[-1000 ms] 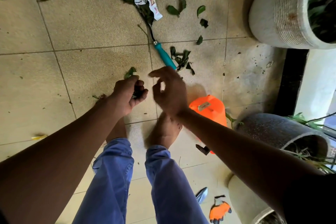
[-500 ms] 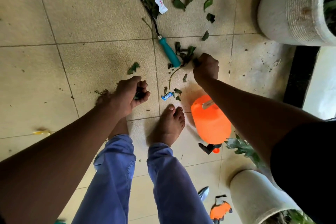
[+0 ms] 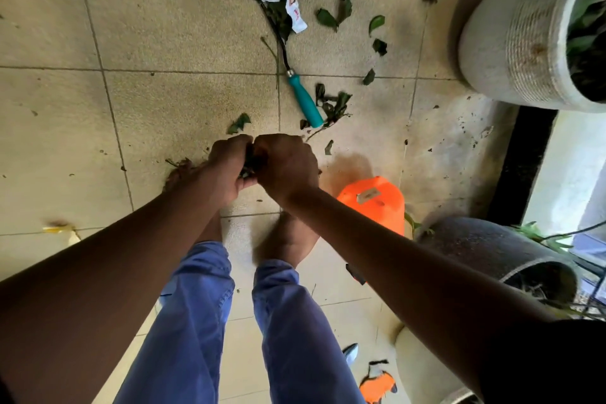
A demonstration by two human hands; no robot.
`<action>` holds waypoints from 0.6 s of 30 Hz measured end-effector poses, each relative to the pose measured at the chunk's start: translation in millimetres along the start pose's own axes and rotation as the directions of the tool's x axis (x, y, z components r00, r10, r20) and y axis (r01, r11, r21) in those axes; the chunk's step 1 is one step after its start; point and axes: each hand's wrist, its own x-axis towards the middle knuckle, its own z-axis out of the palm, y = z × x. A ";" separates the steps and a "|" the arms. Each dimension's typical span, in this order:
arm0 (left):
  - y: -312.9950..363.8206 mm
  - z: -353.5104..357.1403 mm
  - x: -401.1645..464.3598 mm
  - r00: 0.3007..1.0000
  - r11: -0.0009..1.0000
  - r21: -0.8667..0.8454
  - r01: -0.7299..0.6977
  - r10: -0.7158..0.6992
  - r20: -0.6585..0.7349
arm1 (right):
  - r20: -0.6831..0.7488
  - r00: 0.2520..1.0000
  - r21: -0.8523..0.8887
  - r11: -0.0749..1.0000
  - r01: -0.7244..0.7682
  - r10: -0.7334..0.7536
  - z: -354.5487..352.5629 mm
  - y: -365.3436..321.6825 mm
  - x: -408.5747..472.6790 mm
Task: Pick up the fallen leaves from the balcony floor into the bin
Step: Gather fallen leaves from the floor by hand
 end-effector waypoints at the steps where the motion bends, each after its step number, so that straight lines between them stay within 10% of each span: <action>1: -0.4 -1.9 -0.7 1.000 1.000 -0.015 0.015 -0.015 0.004 | 0.012 1.000 -0.049 0.999 0.008 -0.007 4.7 -6.2 -1.0; 5: -3.5 -10.5 -1.0 1.000 1.000 -0.021 0.013 -0.012 0.016 | 0.178 0.981 -0.148 0.984 0.101 -0.074 6.9 -23.2 -3.2; 9: -4.8 -19.3 1.0 0.999 0.989 0.143 -0.037 0.041 -0.027 | 0.320 0.943 0.129 0.990 0.051 -0.090 -10.9 -19.6 2.1; 12: 3.1 -9.8 -4.2 0.997 0.986 0.150 -0.071 0.077 -0.030 | 0.042 0.999 0.359 0.933 -0.023 0.008 -15.5 2.6 8.6; 18: 12.1 2.3 1.8 0.997 0.978 0.197 -0.063 0.071 -0.033 | -0.324 0.934 -0.076 0.980 -0.181 0.148 -20.3 83.9 59.5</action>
